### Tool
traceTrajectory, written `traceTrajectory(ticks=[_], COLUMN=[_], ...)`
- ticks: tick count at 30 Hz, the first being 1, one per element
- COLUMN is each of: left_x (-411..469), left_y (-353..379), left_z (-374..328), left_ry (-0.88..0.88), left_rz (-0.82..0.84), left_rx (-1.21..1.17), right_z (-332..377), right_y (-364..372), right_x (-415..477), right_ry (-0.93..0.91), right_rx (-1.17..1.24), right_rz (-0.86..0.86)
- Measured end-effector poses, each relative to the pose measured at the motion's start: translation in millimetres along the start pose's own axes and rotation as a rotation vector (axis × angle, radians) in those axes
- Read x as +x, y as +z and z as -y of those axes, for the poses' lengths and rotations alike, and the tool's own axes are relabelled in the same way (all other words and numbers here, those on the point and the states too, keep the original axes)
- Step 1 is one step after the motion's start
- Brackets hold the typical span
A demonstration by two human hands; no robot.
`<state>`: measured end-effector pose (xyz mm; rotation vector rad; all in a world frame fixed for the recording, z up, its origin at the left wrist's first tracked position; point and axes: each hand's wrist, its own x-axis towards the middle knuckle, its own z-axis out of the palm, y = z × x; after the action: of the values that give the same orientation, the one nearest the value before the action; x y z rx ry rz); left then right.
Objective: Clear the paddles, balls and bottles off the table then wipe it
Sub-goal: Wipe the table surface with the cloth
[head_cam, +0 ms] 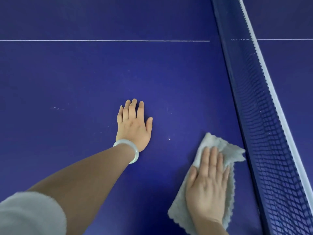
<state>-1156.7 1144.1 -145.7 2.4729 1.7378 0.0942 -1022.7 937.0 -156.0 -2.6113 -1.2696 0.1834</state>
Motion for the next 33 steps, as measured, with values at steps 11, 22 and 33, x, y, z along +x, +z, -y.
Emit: traceTrajectory(ticks=[11,22,33], left_x=[0,-106,-112], left_y=[-3,-25,-18], left_z=[5,130,168], left_ry=[0.023,-0.031,-0.162], left_rz=[0.009,-0.072,-0.010], left_rx=[-0.109,-0.056,0.031], right_z=[48,48,82], right_y=[14,12,22], right_x=[15,15,-39], right_ry=[-0.015,-0.013,0.071], right_rx=[-0.062,-0.072,-0.041], right_rz=[0.022,0.028,0.023])
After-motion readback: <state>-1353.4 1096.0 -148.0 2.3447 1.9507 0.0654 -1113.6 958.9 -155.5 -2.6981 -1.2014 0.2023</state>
